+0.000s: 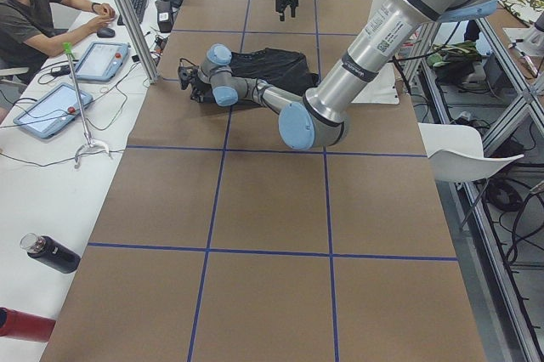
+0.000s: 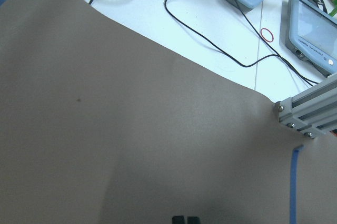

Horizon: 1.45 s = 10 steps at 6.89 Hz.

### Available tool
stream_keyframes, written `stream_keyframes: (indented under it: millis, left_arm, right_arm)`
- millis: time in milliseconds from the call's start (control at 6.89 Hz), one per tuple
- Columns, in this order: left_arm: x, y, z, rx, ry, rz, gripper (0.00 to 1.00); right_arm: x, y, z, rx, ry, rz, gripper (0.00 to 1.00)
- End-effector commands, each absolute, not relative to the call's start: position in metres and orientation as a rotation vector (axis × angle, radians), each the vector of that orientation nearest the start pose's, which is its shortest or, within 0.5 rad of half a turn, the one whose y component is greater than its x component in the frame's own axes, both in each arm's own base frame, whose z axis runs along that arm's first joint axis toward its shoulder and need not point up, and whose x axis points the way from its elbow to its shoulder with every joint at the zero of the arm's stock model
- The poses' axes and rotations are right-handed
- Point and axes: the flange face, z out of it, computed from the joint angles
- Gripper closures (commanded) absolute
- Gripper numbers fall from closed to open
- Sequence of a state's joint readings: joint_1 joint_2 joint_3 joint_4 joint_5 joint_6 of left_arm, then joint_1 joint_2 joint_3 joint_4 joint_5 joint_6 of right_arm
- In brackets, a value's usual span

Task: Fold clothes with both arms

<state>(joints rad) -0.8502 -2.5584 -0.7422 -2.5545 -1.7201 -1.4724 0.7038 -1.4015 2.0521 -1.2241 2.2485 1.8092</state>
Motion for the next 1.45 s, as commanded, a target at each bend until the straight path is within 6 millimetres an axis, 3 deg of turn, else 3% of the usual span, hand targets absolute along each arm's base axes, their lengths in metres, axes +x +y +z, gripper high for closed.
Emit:
stream_keyframes:
  millis: [0,290,436,581,726,871,1016,1162,1307]
  left_arm:
    - [0.496,-0.746,0.280,0.437,1.104,-0.587,1.00]
    - [0.495,-0.742,0.267,0.446,1.133,-0.567,0.00]
    - [0.480,-0.722,0.281,0.458,1.162,-0.548,0.00]
    - [0.458,-0.687,0.304,0.438,1.195,-0.456,0.00]
    - [0.444,-0.665,0.316,0.406,1.198,-0.433,0.00]
    - [0.431,-0.652,0.315,0.405,1.192,-0.425,0.00]
    - [0.411,-0.631,0.326,0.439,1.166,-0.371,0.00]
    - [0.391,-0.609,0.332,0.458,1.138,-0.329,0.00]
    - [0.379,-0.594,0.328,0.442,1.126,-0.323,0.00]
  right_arm:
    - [-0.342,-0.387,0.301,-0.319,-1.082,0.536,0.00]
    - [-0.373,-0.378,0.275,-0.225,-1.110,0.526,0.00]
    - [-0.388,-0.374,0.272,-0.183,-1.108,0.526,0.00]
    - [-0.408,-0.366,0.272,-0.180,-1.097,0.503,0.00]
    - [-0.434,-0.369,0.258,-0.166,-1.104,0.490,0.00]
    - [-0.467,-0.375,0.245,-0.131,-1.090,0.462,0.00]
    - [-0.486,-0.376,0.238,-0.045,-1.059,0.341,0.00]
    - [-0.493,-0.371,0.235,0.041,-1.041,0.206,0.01]
    - [-0.498,-0.370,0.229,0.119,-1.033,0.084,0.12]
